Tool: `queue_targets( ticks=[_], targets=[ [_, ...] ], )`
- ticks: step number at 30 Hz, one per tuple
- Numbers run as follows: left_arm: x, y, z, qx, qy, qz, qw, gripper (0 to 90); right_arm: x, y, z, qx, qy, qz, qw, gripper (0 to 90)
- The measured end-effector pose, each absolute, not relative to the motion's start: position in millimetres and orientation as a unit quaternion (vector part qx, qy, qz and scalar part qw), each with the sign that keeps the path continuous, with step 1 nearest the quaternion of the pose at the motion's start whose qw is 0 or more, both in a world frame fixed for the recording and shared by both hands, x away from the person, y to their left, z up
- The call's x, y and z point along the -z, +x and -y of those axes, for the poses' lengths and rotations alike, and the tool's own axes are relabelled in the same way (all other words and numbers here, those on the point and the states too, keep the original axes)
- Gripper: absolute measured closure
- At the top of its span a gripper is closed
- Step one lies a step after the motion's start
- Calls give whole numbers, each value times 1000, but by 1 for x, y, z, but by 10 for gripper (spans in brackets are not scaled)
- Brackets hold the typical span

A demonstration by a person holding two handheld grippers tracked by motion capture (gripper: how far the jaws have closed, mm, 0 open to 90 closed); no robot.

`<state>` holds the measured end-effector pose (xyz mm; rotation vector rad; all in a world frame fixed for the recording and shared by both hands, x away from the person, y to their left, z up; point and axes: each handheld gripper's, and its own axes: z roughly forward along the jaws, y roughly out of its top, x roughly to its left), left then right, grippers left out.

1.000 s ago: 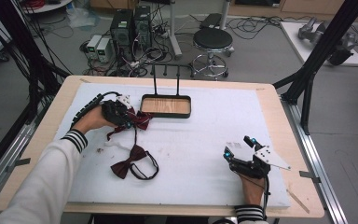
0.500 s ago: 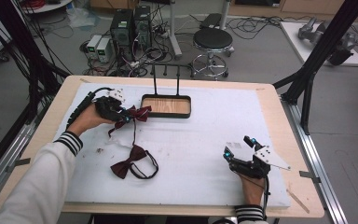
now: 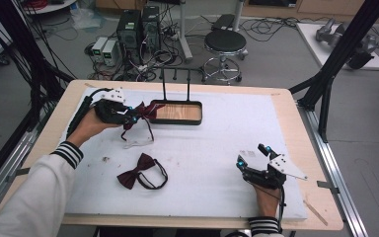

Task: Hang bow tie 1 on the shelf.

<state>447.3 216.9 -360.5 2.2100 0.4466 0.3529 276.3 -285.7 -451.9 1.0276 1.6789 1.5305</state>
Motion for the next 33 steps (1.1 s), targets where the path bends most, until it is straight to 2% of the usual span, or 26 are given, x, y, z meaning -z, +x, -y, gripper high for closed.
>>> queue_targets(
  ticks=[11, 33],
  targets=[
    [345, 447, -224, -163, 836, -207, 481, 733, 452, 276, 286, -582, 390, -639, 319, 102],
    [308, 444, -219, -187, 804, -204, 527, 734, 452, 276, 286, -581, 391, -639, 319, 102]
  ],
)
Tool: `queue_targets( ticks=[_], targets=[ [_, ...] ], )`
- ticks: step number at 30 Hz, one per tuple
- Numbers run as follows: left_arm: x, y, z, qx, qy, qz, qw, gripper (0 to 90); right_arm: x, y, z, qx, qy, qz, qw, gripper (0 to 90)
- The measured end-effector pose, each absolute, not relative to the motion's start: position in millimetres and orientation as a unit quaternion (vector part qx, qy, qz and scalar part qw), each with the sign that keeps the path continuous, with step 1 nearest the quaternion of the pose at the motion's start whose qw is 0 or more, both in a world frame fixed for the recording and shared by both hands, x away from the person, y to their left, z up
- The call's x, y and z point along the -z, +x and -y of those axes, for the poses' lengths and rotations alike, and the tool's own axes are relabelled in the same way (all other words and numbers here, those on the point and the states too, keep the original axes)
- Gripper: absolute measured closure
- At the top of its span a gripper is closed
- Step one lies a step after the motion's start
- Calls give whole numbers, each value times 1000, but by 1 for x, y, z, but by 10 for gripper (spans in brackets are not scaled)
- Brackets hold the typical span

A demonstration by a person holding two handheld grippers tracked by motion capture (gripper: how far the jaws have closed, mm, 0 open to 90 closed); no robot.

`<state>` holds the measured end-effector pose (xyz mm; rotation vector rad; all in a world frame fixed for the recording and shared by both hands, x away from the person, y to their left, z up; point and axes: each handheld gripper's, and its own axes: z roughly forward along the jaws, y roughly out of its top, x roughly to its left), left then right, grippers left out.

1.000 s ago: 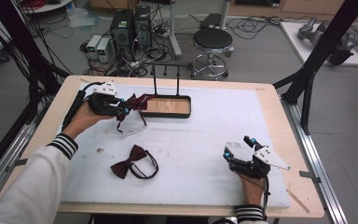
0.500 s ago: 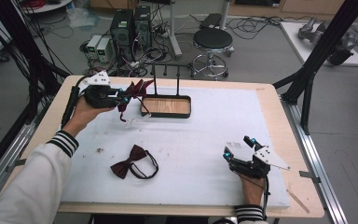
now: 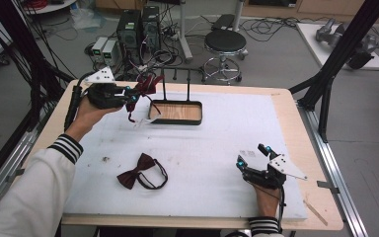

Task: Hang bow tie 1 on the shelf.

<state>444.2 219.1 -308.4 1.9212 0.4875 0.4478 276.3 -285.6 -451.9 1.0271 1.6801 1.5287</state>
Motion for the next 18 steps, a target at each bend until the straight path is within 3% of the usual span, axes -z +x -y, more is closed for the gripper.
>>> queue_targets(
  ticks=[18],
  targets=[
    [283, 452, -215, -210, 779, -212, 551, 737, 452, 276, 286, -581, 389, -640, 319, 102]
  ],
)
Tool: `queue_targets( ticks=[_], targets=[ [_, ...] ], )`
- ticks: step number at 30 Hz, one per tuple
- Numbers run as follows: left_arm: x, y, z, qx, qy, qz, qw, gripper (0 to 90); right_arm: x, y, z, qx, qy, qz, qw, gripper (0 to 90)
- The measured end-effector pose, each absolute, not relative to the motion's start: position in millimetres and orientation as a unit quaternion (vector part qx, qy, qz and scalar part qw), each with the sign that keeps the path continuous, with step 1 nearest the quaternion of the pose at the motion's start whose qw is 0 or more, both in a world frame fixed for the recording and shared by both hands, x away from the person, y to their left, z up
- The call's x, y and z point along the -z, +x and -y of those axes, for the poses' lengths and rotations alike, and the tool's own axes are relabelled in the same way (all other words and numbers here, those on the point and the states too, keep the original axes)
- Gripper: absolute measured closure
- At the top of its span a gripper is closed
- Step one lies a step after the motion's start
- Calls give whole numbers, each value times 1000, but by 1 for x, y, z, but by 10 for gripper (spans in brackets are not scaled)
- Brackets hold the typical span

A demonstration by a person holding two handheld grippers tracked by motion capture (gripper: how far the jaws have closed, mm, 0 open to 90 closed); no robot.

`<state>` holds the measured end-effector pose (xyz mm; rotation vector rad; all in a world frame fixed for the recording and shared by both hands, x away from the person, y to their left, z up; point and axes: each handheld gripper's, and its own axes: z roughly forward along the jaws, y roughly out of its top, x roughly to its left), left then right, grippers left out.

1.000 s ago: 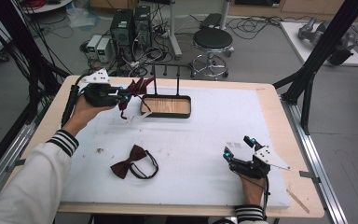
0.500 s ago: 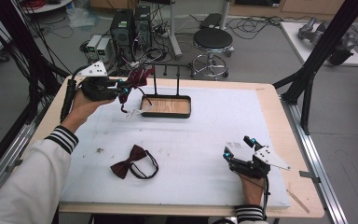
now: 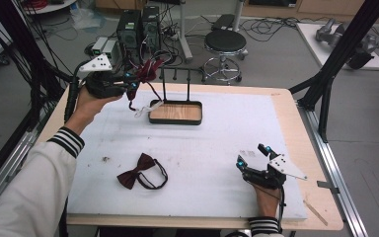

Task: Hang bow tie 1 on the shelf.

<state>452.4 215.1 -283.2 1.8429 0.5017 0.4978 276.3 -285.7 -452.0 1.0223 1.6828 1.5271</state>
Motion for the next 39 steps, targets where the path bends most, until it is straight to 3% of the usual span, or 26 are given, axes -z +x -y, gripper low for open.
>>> queue_targets(
  ticks=[39],
  targets=[
    [307, 509, -202, -257, 719, -341, 549, 737, 452, 276, 286, -583, 392, -637, 318, 102]
  ],
)
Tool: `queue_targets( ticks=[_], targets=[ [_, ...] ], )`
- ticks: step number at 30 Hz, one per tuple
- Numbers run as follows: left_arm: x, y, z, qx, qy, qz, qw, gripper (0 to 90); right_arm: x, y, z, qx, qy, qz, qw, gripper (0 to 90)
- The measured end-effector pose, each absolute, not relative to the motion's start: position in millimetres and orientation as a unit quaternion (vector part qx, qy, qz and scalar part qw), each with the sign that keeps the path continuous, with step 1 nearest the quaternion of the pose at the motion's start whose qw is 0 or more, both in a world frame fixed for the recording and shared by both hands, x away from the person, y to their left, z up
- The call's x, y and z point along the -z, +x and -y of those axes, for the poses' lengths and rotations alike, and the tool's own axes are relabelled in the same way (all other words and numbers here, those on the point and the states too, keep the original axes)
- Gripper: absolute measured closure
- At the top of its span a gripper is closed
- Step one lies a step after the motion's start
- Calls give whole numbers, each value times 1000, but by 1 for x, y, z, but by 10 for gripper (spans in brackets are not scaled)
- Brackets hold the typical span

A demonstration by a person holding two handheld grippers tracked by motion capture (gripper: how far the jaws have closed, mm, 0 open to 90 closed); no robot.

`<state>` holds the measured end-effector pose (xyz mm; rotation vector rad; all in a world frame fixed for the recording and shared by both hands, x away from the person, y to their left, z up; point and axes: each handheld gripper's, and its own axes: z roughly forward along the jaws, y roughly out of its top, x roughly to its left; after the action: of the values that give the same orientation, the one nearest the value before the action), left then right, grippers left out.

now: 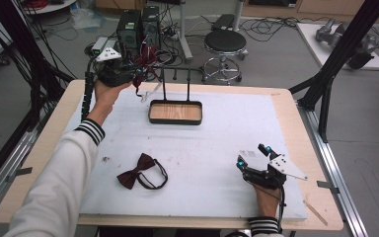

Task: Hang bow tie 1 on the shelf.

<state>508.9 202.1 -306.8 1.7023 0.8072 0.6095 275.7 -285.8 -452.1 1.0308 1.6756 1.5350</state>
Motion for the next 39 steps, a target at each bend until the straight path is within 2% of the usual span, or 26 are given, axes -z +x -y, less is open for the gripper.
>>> queue_targets(
  ticks=[18, 34, 39],
  targets=[
    [323, 513, -205, -250, 727, -368, 523, 736, 452, 276, 286, -583, 391, -638, 318, 102],
    [341, 514, -194, -235, 781, -356, 457, 736, 452, 276, 286, -582, 391, -638, 319, 102],
    [342, 514, -191, -231, 784, -353, 456, 736, 452, 276, 286, -582, 390, -638, 319, 102]
  ],
)
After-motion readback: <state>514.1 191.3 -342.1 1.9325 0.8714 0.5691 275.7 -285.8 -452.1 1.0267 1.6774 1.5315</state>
